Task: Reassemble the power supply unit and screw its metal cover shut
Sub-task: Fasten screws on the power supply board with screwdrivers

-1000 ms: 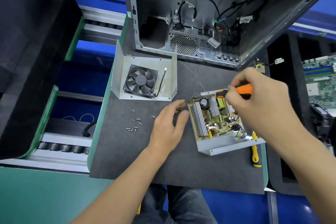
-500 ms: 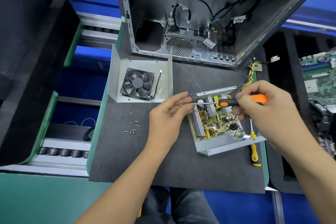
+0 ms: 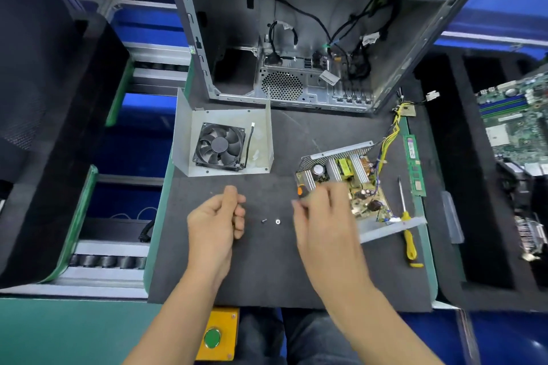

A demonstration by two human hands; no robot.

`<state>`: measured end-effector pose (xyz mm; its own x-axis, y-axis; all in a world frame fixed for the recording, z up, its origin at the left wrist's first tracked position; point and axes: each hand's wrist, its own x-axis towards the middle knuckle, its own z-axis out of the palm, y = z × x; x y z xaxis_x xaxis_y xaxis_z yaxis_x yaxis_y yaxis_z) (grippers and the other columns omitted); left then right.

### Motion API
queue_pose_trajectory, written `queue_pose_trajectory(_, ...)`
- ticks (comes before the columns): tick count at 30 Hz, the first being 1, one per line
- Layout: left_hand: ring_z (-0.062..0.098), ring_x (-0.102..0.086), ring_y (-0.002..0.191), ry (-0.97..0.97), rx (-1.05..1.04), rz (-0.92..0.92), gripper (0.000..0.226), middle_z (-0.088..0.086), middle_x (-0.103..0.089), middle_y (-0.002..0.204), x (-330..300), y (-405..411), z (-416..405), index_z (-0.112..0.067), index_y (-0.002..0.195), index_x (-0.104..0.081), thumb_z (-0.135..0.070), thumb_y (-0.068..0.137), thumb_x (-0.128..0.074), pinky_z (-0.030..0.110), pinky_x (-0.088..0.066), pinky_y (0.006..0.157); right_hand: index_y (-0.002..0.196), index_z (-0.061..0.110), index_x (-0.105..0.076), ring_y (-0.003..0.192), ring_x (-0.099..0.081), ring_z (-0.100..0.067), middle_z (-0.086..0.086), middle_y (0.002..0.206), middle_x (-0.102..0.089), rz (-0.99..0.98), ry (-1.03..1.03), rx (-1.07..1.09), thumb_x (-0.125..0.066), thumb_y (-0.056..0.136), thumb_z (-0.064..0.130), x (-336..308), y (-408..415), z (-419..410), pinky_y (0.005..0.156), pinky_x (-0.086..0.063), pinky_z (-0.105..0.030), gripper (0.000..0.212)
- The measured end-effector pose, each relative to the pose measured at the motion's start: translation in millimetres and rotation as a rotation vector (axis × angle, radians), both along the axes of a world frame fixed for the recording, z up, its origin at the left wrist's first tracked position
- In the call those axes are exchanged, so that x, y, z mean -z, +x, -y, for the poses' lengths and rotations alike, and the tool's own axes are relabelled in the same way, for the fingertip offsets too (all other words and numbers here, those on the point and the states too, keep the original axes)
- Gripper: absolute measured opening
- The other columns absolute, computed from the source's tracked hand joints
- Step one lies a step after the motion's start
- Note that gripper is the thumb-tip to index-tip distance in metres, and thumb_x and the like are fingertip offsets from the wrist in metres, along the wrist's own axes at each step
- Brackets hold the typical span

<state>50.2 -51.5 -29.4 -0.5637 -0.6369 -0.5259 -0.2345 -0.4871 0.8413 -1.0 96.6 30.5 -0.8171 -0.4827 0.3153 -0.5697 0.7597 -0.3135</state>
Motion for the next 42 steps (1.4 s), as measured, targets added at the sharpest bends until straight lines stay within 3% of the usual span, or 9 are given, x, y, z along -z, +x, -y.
queue_pose_trajectory(4, 0.007, -0.052, 0.056, 0.113, 0.007, -0.066, 0.029, -0.002, -0.061, 0.067, -6, -3, -2, -0.008, 0.089, -0.075, -0.026, 0.101, -0.056, 0.017, -0.047, 0.052, 0.104, 0.019, -0.066, 0.102, -0.06, -0.029, -0.005, 0.122, -0.061, 0.037, 0.501, 0.112, -0.07, 0.078, 0.06, 10, 1, 23, 0.078, -0.048, -0.039, 0.048)
queue_pose_trajectory(9, 0.015, -0.072, 0.073, 0.15, 0.097, -0.093, 0.017, 0.008, -0.074, 0.08, -4, -3, -5, -0.003, 0.1, -0.071, -0.001, 0.099, -0.054, 0.019, -0.057, 0.069, 0.106, 0.022, -0.061, 0.092, -0.045, -0.029, -0.003, 0.111, -0.054, -0.121, 0.038, 0.214, -0.056, 0.094, 0.036, -5, -19, -37, 0.069, -0.026, -0.038, 0.019)
queue_pose_trajectory(12, 0.021, -0.074, 0.078, 0.184, 0.084, -0.124, 0.013, 0.012, -0.075, 0.082, -1, -6, -11, 0.0, 0.101, -0.066, -0.002, 0.099, -0.053, 0.022, -0.059, 0.069, 0.101, 0.013, -0.062, 0.092, -0.054, -0.031, 0.0, 0.094, -0.055, 0.152, -0.233, 0.556, -0.055, 0.097, 0.014, 2, -55, -116, 0.075, -0.034, -0.035, 0.008)
queue_pose_trajectory(16, 0.018, -0.073, 0.077, 0.201, 0.084, -0.136, 0.011, 0.01, -0.075, 0.083, 2, -12, -18, -0.001, 0.097, -0.07, -0.007, 0.094, -0.061, 0.023, -0.058, 0.068, 0.112, 0.009, -0.065, 0.096, -0.061, -0.025, -0.004, 0.099, -0.067, 0.743, 0.021, 0.661, -0.065, 0.093, 0.025, 30, -69, -170, 0.083, -0.045, -0.033, 0.025)
queue_pose_trajectory(25, 0.018, -0.073, 0.076, 0.226, 0.087, -0.135, 0.01, 0.009, -0.075, 0.084, -4, -25, -25, -0.01, 0.085, -0.08, -0.012, 0.082, -0.071, 0.022, -0.058, 0.069, 0.123, 0.031, -0.043, 0.111, -0.041, -0.022, 0.0, 0.114, -0.034, 0.828, 0.215, 0.428, -0.085, 0.074, 0.038, 47, -66, -175, 0.097, -0.042, -0.036, 0.065)
queue_pose_trajectory(29, 0.019, -0.074, 0.079, 0.277, 0.068, -0.138, 0.011, 0.01, -0.075, 0.086, -10, -30, -30, -0.001, 0.097, -0.072, -0.004, 0.091, -0.064, 0.021, -0.058, 0.068, 0.11, 0.014, -0.066, 0.089, -0.059, -0.026, -0.004, 0.094, -0.063, 0.641, 0.02, 0.518, -0.063, 0.089, 0.013, 45, -69, -183, 0.07, -0.04, -0.03, 0.022)
queue_pose_trajectory(33, 0.018, -0.075, 0.077, 0.367, 0.065, -0.193, 0.013, 0.007, -0.075, 0.084, -19, -36, -33, -0.006, 0.091, -0.074, -0.01, 0.088, -0.063, 0.021, -0.058, 0.065, 0.109, 0.027, -0.069, 0.083, -0.064, -0.018, 0.001, 0.086, -0.069, 0.474, -0.311, 0.631, -0.058, 0.091, 0.019, 13, -73, -194, 0.073, -0.044, -0.024, 0.023)
queue_pose_trajectory(36, 0.017, -0.075, 0.078, 0.415, 0.084, -0.255, 0.016, 0.005, -0.075, 0.084, -26, -40, -37, -0.015, 0.077, -0.08, -0.017, 0.08, -0.065, 0.023, -0.058, 0.063, 0.105, 0.034, -0.071, 0.075, -0.069, -0.007, 0.003, 0.083, -0.071, 0.492, -0.751, 0.381, -0.06, 0.094, 0.008, -23, -66, -170, 0.067, -0.05, -0.011, 0.03)
queue_pose_trajectory(42, 0.018, -0.075, 0.08, 0.393, 0.138, -0.35, 0.016, 0.005, -0.075, 0.083, -33, -49, -42, -0.018, 0.077, -0.08, -0.019, 0.081, -0.064, 0.026, -0.059, 0.066, 0.09, 0.022, -0.076, 0.069, -0.066, 0.001, 0.014, 0.081, -0.076, 0.682, -0.757, 0.087, -0.066, 0.089, 0.012, -40, -45, -89, 0.06, -0.048, -0.012, 0.014)
